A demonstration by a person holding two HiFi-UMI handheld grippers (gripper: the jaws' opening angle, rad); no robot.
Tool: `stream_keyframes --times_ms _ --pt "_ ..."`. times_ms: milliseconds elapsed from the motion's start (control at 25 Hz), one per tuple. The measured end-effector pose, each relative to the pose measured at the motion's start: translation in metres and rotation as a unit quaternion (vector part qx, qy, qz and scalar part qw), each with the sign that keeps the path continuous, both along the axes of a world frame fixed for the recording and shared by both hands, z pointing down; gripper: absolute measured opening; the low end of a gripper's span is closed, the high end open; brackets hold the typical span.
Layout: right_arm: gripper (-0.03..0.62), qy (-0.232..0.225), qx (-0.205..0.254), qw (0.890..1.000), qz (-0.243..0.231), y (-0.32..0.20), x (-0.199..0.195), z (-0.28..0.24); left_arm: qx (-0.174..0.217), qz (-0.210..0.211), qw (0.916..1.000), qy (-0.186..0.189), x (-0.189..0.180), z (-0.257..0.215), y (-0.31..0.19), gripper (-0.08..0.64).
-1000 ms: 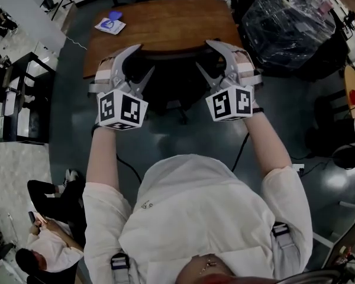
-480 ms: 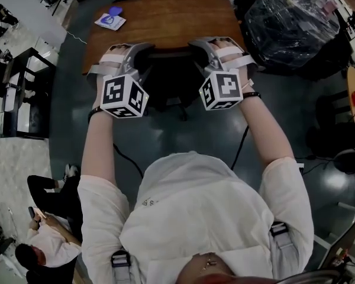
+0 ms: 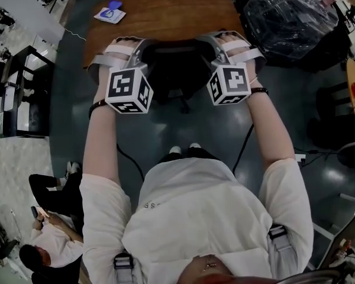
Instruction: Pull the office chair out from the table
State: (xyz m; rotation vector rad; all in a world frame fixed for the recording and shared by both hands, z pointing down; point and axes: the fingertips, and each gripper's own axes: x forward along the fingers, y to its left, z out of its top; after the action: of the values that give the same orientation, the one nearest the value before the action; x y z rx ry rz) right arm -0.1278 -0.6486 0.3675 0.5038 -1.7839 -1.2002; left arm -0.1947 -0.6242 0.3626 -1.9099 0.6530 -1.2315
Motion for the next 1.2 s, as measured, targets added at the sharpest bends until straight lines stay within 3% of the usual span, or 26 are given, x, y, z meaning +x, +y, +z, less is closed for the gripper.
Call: stream_keyframes --times_ms 320,880,1200 --pt "0.055 -0.002 0.009 1.000 0.000 0.023 0.003 0.002 0.028 -0.005 0.9996 0.003 0.003 -0.001 0.024 0.109" --pt "0.054 -0.018 0.028 0.999 -0.019 0.092 0.002 -0.002 -0.002 -0.056 0.9975 0.044 0.003 0.001 0.085 0.140" --pt "0.054 -0.019 0.030 0.999 -0.013 0.135 0.005 -0.002 -0.006 -0.056 0.9972 0.051 0.006 0.001 0.129 0.143"
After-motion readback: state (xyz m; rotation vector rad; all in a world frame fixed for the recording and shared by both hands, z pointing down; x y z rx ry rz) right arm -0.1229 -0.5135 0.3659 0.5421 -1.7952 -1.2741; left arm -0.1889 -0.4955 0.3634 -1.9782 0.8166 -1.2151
